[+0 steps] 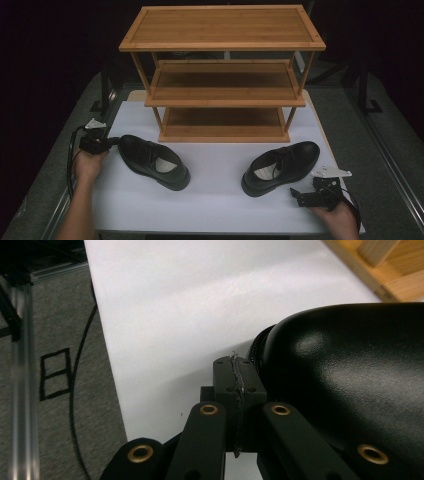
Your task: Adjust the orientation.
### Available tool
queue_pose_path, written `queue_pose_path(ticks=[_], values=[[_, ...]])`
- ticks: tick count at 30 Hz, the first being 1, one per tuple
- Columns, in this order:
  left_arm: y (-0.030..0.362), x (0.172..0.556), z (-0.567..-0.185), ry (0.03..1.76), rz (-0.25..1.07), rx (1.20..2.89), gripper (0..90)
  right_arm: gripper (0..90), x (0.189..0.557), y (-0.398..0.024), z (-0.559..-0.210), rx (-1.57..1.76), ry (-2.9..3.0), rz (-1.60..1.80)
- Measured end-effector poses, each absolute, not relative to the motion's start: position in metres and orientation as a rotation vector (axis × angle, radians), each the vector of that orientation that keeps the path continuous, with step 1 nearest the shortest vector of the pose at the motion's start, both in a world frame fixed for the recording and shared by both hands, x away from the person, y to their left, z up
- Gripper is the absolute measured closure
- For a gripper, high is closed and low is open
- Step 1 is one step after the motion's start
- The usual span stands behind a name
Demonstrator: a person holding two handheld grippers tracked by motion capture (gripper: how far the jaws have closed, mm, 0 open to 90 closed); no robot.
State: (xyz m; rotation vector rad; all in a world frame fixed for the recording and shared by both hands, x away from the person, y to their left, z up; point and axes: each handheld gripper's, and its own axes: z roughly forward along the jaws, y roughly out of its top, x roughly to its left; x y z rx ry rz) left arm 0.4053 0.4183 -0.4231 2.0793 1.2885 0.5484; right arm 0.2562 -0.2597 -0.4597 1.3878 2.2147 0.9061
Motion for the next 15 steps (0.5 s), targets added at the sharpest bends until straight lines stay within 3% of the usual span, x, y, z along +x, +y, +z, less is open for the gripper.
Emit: queue_pose_path(ticks=[15], values=[[0.376,0.39,-0.426,1.181,0.502,2.103,90.0,0.0,0.256,-0.26,-0.46,1.387,2.215,0.906]])
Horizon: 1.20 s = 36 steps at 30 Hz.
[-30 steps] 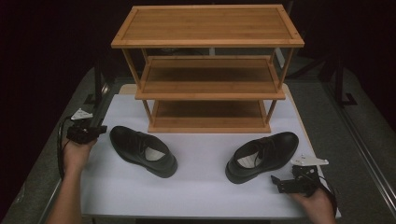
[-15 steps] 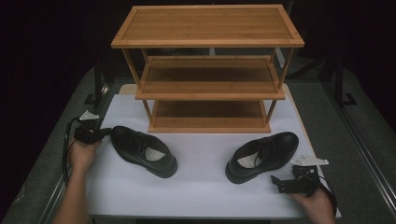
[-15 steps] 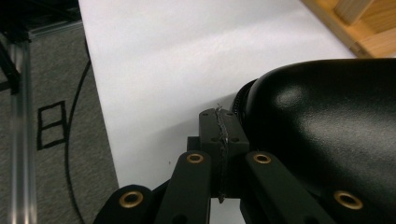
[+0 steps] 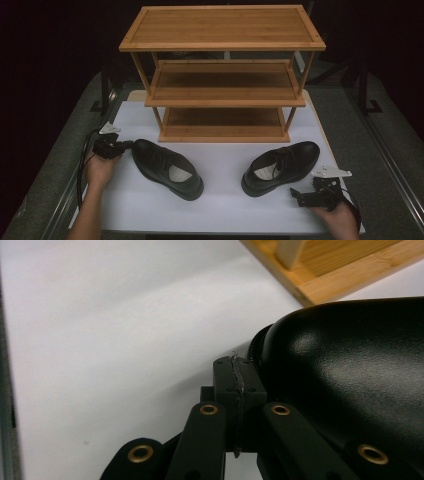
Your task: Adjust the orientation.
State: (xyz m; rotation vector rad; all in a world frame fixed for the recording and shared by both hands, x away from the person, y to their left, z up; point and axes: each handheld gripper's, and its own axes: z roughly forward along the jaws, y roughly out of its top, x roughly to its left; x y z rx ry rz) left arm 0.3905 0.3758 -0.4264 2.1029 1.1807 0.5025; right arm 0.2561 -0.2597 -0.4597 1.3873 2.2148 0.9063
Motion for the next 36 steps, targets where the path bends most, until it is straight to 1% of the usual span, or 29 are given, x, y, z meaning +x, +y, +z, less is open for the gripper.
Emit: queue_pose_path(ticks=[9,20,22,24,28,32,36], values=[[0.355,0.383,-0.428,1.128,0.447,2.107,90.0,0.0,0.256,-0.26,-0.46,1.388,2.215,0.905],[0.327,0.378,-0.427,1.056,0.415,2.148,90.0,0.0,0.256,-0.26,-0.46,1.388,2.215,0.905],[0.327,0.378,-0.427,1.052,0.414,2.149,90.0,0.0,0.256,-0.26,-0.46,1.388,2.215,0.906],[0.332,0.377,-0.427,1.055,0.384,2.116,90.0,0.0,0.256,-0.26,-0.46,1.388,2.215,0.906],[0.342,0.368,-0.42,1.081,0.406,2.096,90.0,0.0,0.256,-0.26,-0.46,1.388,2.215,0.907],[0.35,0.349,-0.415,1.082,0.409,2.076,90.0,0.0,0.256,-0.26,-0.46,1.388,2.216,0.908],[0.35,0.33,-0.416,1.07,0.397,2.076,90.0,0.0,0.256,-0.26,-0.46,1.39,2.217,0.906]])
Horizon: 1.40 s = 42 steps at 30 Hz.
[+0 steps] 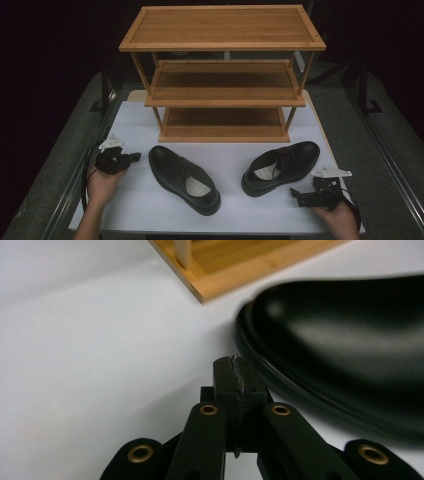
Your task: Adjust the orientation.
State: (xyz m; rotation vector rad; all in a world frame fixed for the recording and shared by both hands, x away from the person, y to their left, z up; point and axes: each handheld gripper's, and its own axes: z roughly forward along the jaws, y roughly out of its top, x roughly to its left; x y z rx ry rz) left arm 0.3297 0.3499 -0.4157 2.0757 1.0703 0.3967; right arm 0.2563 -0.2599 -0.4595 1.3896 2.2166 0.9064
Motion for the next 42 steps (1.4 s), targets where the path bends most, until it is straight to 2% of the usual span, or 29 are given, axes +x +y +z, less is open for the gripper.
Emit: queue_pose_path(ticks=[8,13,25,31,42], values=[[0.327,0.289,-0.416,0.98,0.367,2.093,90.0,0.0,0.256,-0.26,-0.46,1.385,2.217,0.907],[0.315,0.281,-0.426,0.948,0.318,2.138,90.0,0.0,0.256,-0.26,-0.46,1.385,2.217,0.906],[0.306,0.288,-0.435,0.924,0.293,2.195,90.0,0.0,0.256,-0.26,-0.46,1.385,2.217,0.907],[0.3,0.293,-0.432,0.897,0.34,2.239,90.0,0.0,0.256,-0.26,-0.46,1.385,2.217,0.906],[0.289,0.318,-0.433,0.921,0.305,2.217,90.0,0.0,0.256,-0.26,-0.46,1.39,2.217,0.905]])
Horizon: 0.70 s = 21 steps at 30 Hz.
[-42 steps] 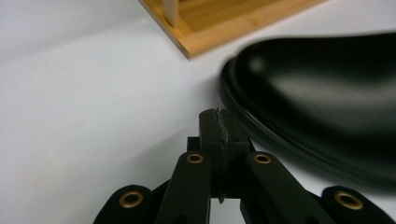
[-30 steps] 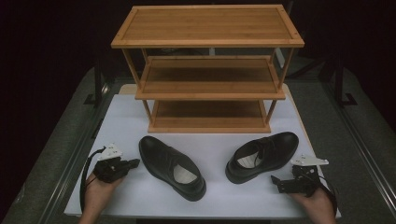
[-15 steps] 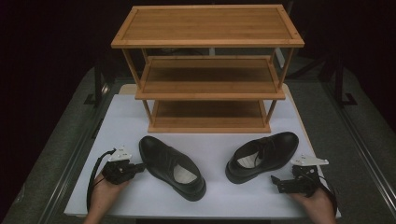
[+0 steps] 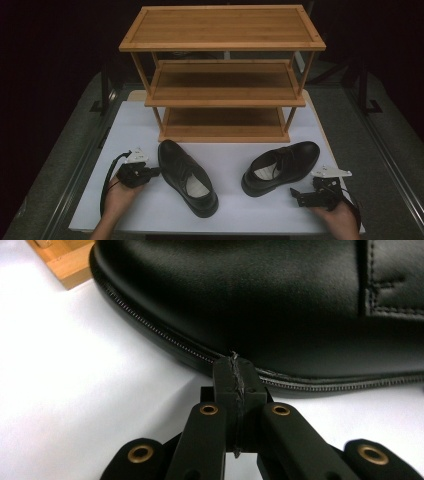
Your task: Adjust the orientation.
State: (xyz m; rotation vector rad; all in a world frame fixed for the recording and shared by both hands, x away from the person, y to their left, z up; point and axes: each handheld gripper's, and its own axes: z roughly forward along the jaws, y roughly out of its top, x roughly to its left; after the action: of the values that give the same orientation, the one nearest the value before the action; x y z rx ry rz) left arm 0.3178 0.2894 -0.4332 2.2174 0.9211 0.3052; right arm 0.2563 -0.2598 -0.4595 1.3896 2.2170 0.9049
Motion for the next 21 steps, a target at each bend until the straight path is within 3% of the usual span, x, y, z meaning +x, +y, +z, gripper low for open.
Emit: queue_pose_path(ticks=[21], values=[[0.259,0.344,-0.432,0.921,0.306,2.238,90.0,0.0,0.256,-0.26,-0.46,1.388,2.215,0.908]])
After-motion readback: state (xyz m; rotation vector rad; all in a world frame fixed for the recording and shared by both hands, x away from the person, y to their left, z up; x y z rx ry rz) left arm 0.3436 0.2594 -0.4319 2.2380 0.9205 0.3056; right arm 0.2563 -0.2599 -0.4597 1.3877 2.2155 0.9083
